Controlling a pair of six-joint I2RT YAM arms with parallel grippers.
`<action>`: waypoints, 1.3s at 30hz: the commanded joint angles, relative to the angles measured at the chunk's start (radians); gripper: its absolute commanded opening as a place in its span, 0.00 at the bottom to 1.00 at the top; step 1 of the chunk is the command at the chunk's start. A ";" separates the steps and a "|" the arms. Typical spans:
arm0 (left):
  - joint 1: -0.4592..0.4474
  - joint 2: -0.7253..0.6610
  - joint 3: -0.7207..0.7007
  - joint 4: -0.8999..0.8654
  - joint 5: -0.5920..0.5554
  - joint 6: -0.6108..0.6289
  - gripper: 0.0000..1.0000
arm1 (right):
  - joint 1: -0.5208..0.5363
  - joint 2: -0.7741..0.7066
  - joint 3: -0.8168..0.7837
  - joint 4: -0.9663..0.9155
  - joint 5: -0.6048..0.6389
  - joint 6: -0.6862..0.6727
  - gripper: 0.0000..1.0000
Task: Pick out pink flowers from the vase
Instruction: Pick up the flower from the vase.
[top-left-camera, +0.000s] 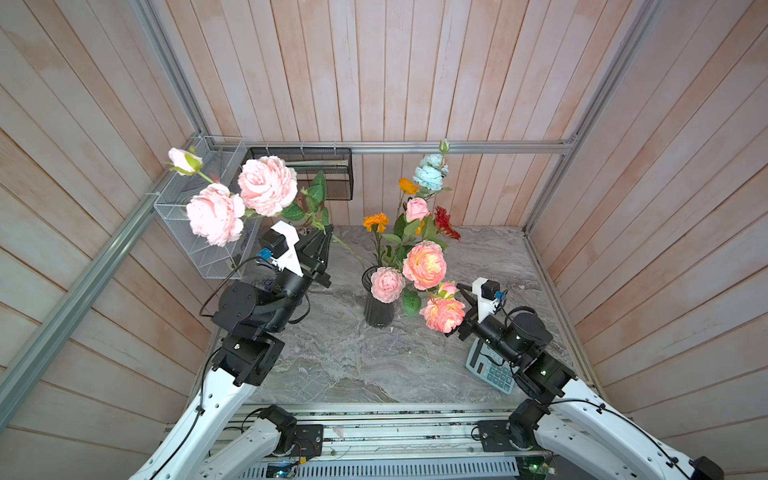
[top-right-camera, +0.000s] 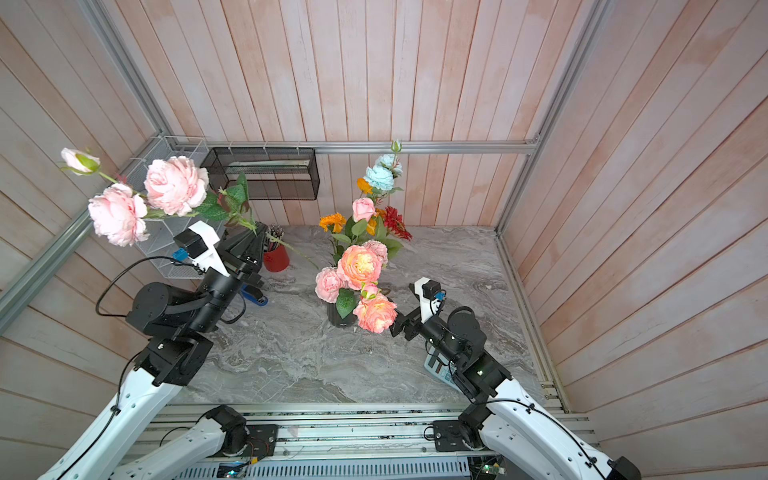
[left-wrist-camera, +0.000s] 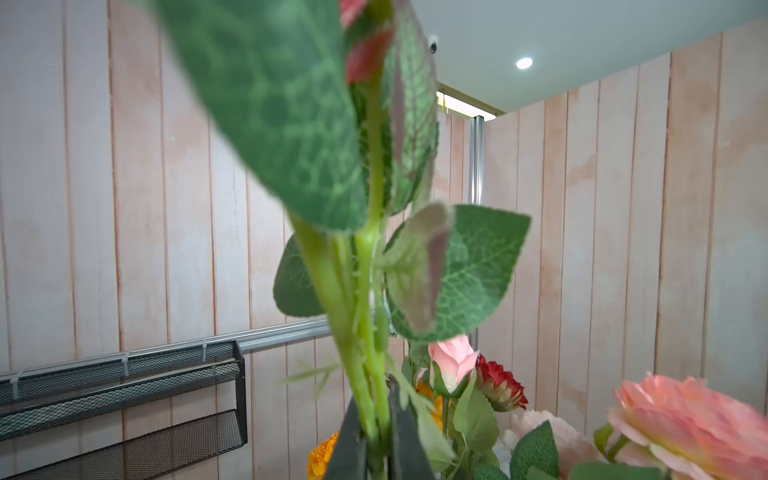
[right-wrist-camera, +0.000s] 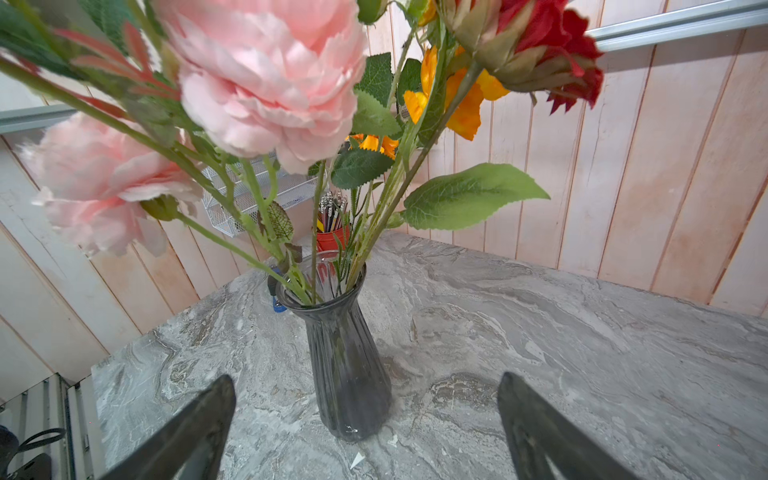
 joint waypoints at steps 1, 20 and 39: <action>0.000 -0.029 0.055 -0.196 -0.081 -0.033 0.00 | 0.008 -0.029 0.033 -0.057 -0.031 -0.006 0.98; -0.005 -0.394 -0.340 -0.402 0.421 -0.004 0.00 | 0.093 -0.152 -0.070 -0.046 -0.276 -0.013 0.84; -0.163 -0.299 -0.477 -0.173 0.503 0.050 0.00 | 0.409 0.183 -0.014 0.254 -0.196 -0.082 0.58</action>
